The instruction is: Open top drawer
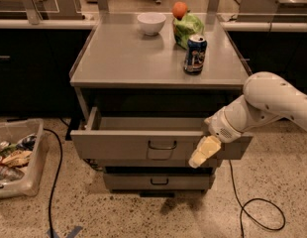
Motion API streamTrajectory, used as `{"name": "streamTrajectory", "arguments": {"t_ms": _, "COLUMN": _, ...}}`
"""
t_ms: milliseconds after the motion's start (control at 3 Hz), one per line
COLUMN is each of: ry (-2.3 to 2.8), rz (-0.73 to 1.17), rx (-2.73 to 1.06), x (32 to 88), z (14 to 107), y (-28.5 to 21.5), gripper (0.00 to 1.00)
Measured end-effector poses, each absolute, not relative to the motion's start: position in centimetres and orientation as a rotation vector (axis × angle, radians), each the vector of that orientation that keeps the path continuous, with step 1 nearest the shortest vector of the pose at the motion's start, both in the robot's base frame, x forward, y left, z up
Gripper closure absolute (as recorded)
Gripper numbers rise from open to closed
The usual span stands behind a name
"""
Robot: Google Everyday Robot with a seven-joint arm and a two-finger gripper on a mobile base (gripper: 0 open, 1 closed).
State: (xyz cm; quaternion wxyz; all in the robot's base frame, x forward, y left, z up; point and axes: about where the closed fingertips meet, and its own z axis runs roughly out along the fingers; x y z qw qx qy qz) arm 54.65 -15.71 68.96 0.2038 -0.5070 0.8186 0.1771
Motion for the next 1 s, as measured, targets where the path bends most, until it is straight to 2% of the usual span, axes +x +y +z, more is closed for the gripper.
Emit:
{"name": "streamTrajectory", "arguments": {"t_ms": 667, "ry": 2.327, "rz": 0.532, "rx": -1.407, "x": 52.8, "z": 66.8, "y": -16.2, "gripper": 0.0}}
{"name": "streamTrajectory", "arguments": {"t_ms": 1000, "ry": 2.351, "rz": 0.568, "rx": -1.414, "x": 47.3, "z": 68.1, "y": -16.6, "gripper": 0.0}}
